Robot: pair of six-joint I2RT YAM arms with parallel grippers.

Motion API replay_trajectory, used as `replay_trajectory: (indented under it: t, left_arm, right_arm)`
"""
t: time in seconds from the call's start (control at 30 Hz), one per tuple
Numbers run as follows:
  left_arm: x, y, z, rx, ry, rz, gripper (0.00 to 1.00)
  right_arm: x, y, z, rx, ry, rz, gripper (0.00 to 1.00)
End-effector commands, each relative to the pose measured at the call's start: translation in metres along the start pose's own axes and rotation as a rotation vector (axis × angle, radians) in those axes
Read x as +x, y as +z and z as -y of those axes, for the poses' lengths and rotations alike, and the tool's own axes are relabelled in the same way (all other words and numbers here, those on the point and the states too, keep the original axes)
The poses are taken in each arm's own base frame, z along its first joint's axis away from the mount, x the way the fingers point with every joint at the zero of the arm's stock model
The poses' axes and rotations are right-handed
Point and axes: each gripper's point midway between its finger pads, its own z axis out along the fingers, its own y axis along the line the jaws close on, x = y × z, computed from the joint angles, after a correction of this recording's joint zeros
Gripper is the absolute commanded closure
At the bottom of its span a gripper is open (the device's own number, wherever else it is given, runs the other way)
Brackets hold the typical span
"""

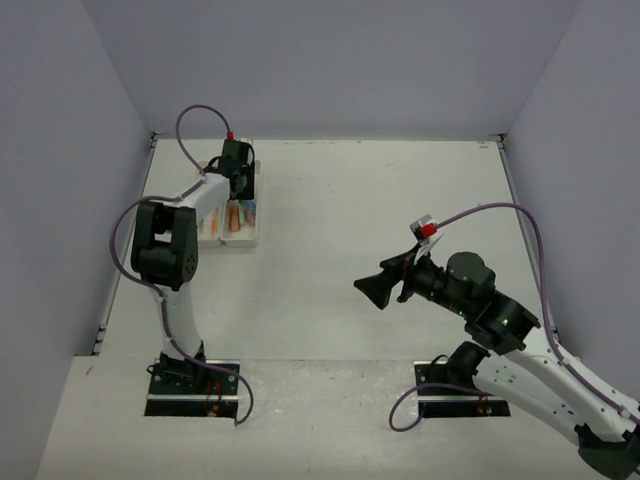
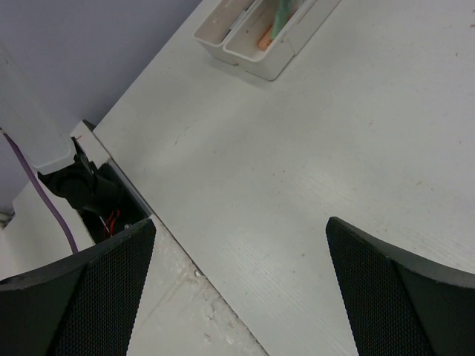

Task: Sort the stationery into containers
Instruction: Place the stationery in the storage box, then reset both arms

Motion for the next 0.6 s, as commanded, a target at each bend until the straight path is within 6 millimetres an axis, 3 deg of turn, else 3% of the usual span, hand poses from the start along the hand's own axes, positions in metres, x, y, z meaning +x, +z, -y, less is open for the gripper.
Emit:
replay_trajectory:
  t: [0.0,0.1,0.17,0.23,0.27,0.33,0.37,0.4,0.43,0.47,0.53,0.57]
  left_arm:
    - [-0.028,-0.01,-0.005,-0.008,-0.008,0.069,0.53]
    - [-0.055,-0.034,-0.006,0.001,-0.035,0.112,0.43]
    - [-0.087,-0.067,-0.008,0.014,-0.071,0.188,0.41]
    - [-0.119,-0.117,-0.01,0.043,-0.116,0.277,0.35]
    - [-0.128,-0.141,-0.01,0.064,-0.142,0.309,0.26]
    - [-0.147,-0.208,-0.013,0.104,-0.181,0.419,0.14]
    - [-0.143,-0.221,-0.016,0.101,-0.195,0.43,0.09]
    - [-0.141,-0.271,-0.024,0.118,-0.224,0.509,0.03]
    - [-0.131,-0.293,-0.028,0.126,-0.243,0.535,0.0]
    - [-0.119,-0.291,-0.029,0.122,-0.249,0.517,0.0]
    - [-0.085,-0.359,-0.053,0.14,-0.279,0.642,0.0]
    - [-0.067,-0.367,-0.061,0.12,-0.287,0.654,0.0]
  right_arm:
    - [0.0,-0.002,0.0,-0.003,-0.023,-0.005,0.01]
    - [-0.004,-0.003,-0.002,-0.002,-0.024,-0.004,0.01]
    - [-0.01,-0.005,-0.002,0.009,-0.03,0.004,0.01]
    - [-0.018,-0.007,0.001,0.041,-0.038,0.016,0.01]
    - [-0.022,-0.009,0.004,0.07,-0.037,0.027,0.01]
    - [-0.031,-0.014,0.013,0.136,-0.035,0.051,0.01]
    - [-0.037,-0.018,0.022,0.196,-0.03,0.076,0.01]
    - [-0.047,-0.027,0.033,0.282,-0.014,0.107,0.01]
    - [-0.051,-0.036,0.045,0.366,0.002,0.125,0.01]
    - [-0.055,-0.043,0.057,0.44,0.01,0.149,0.01]
    - [-0.077,-0.081,0.083,0.661,0.041,0.236,0.01]
    - [-0.082,-0.094,0.091,0.724,0.026,0.261,0.01]
